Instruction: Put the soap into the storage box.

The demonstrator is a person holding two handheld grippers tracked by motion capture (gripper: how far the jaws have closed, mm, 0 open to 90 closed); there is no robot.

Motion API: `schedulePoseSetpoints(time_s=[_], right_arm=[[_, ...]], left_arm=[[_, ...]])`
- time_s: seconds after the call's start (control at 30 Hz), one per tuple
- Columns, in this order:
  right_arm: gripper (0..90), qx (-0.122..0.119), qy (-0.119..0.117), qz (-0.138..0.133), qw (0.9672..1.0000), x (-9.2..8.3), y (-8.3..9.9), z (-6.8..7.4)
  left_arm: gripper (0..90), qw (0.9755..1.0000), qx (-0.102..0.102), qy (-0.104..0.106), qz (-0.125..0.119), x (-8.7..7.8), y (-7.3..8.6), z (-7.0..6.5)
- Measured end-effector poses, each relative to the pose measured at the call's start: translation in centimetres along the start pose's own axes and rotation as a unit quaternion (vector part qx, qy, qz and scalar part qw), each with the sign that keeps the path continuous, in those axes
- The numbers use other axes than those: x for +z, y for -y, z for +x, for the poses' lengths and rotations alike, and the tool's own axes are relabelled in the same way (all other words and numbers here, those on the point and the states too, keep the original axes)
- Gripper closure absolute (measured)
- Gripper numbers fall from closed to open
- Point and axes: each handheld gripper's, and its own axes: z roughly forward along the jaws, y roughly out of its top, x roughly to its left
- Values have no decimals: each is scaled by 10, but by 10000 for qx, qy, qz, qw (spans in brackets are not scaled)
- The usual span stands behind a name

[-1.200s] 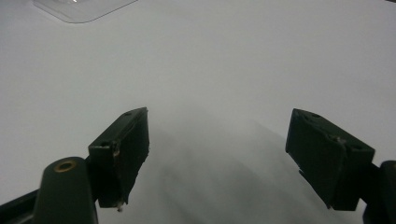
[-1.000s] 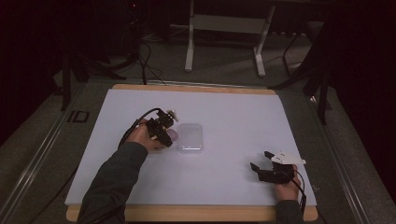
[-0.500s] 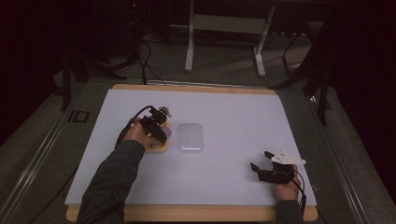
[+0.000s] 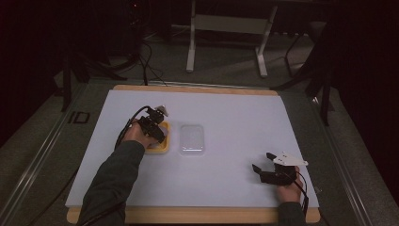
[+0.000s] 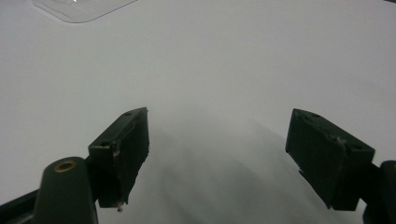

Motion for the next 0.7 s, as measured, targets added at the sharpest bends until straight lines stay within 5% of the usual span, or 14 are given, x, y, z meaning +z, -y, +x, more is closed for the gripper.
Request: schedulePoseSetpoints(time_s=[0.4, 0.47, 0.7], right_arm=[[212, -2, -3, 1, 10000, 0, 0, 0], [212, -3, -1, -1, 10000, 0, 0, 0], [212, -9, 2, 2, 10000, 0, 0, 0]], left_arm=[[468, 9996, -222, 75, -157, 0, 1, 5], [432, 9987, -355, 85, -342, -5, 1, 6], [405, 9980, -298, 58, -559, -23, 1, 7]])
